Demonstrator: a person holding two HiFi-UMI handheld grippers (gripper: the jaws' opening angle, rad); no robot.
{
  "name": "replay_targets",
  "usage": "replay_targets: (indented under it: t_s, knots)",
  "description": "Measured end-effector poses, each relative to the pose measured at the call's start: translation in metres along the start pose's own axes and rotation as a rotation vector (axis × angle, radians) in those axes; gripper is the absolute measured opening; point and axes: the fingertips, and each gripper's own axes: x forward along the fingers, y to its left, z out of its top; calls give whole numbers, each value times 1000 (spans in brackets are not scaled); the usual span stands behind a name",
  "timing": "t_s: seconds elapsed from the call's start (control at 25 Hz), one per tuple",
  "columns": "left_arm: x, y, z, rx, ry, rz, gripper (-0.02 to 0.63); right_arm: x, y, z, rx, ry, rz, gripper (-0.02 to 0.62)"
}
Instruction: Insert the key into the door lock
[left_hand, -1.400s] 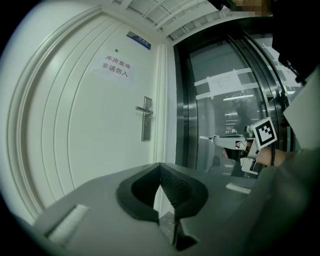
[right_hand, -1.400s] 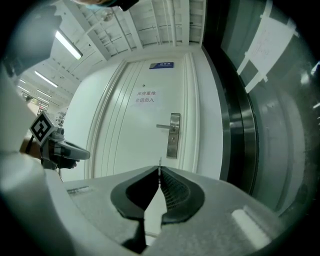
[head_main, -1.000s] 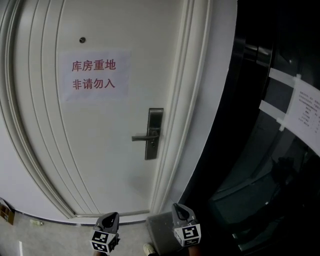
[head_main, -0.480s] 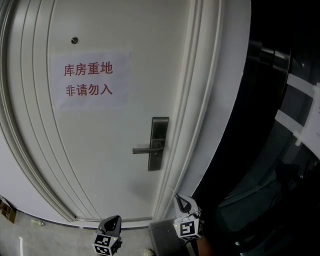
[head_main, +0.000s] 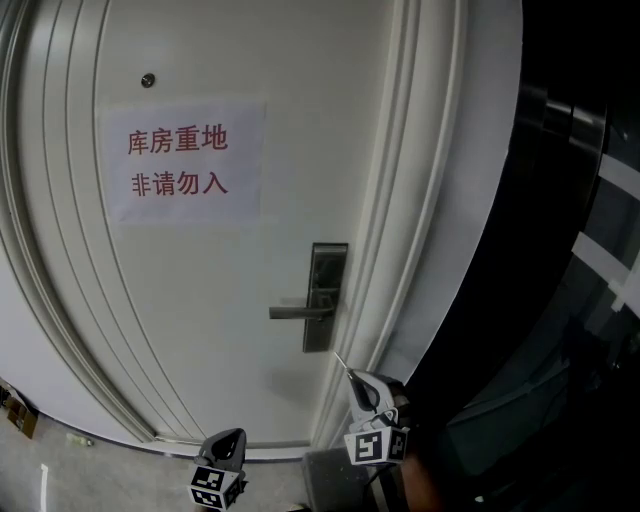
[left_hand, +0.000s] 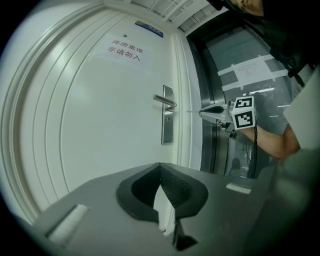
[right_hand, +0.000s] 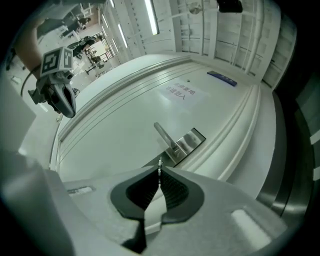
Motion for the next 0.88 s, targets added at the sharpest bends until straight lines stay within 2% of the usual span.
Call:
replay_targets:
  t_s: [0.48, 0.72, 0.88]
  knots:
    - [21, 8, 4, -16, -11, 42, 2, 58, -6, -11, -302, 34, 42, 11]
    - [29, 13, 6, -26, -23, 69, 2, 77, -4, -17, -381, 52, 52, 11]
    - [31, 19, 4, -37, -26, 87, 2, 88, 1, -24, -398, 79, 81, 11]
